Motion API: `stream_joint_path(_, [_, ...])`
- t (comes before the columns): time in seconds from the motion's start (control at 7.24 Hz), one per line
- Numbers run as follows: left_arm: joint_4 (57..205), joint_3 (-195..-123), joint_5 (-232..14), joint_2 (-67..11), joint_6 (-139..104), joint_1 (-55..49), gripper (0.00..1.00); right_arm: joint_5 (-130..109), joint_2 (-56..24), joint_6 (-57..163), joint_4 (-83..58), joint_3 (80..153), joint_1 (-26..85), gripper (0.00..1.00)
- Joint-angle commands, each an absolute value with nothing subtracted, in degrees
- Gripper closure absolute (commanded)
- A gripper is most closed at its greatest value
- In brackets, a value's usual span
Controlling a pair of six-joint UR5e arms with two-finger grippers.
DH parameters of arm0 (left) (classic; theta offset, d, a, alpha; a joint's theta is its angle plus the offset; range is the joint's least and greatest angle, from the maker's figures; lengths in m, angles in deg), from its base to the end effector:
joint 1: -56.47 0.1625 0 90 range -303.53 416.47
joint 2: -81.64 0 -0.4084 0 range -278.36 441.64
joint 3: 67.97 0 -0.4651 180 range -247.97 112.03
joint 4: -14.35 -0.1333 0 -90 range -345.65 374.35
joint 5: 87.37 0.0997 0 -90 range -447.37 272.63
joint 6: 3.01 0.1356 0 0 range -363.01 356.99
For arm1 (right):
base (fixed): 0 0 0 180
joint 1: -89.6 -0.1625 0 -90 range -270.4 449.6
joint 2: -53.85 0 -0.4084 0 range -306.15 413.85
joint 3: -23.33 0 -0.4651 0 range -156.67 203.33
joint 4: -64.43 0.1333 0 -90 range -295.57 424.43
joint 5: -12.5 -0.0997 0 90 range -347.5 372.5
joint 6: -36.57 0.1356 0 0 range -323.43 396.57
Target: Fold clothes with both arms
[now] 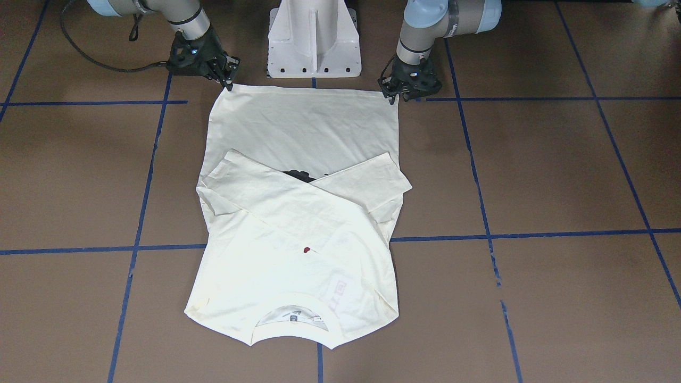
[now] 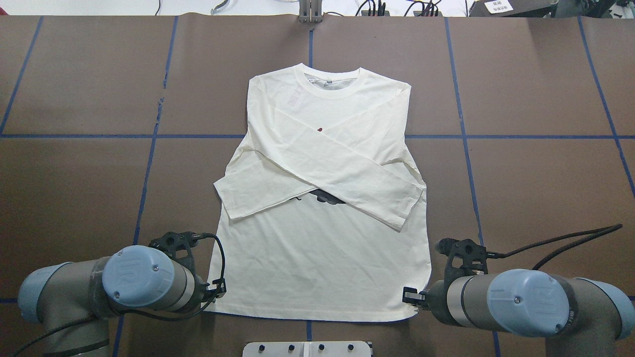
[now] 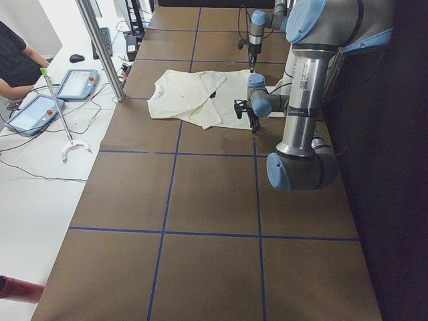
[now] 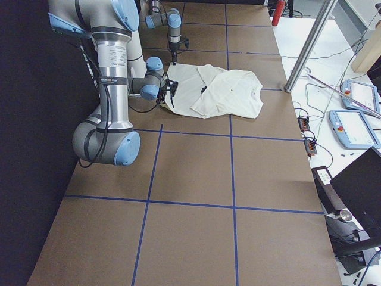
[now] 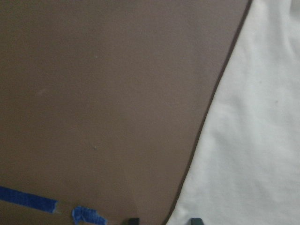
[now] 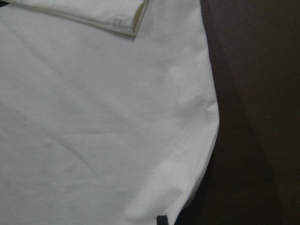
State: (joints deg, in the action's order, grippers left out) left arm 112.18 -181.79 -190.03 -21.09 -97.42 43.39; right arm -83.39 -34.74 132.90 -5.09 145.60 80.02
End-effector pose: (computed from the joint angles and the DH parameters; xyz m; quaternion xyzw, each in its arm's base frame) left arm 0.5877 -0.2429 0.3087 -0.0734 0.3820 -0.0988 0.9159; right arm -0.5371 -0.2117 0.3110 -0.0328 -0.4557 0.0999 0.8839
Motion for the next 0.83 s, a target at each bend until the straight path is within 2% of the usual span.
stream_joint_path(0.0, [112.2, -181.8, -190.1, -21.2, -97.5, 43.7, 0.58, -83.4, -34.7, 132.9, -5.1, 145.6, 79.9, 1.0])
stream_joint_path(0.41, [112.2, -182.0, -190.6, -21.4, -97.5, 43.7, 0.91, -83.4, -34.7, 132.9, -5.1, 145.6, 79.8, 1.0])
stream_joint_path(0.55, [112.2, -182.3, -190.6, -21.5, -97.5, 43.7, 0.99, -83.4, -34.7, 132.9, -5.1, 145.6, 79.8, 1.0])
stream_joint_path(0.69, [112.1, -182.7, -190.6, -21.5, -97.5, 43.7, 1.0, -83.4, -34.7, 132.8, -5.1, 145.6, 79.7, 1.0])
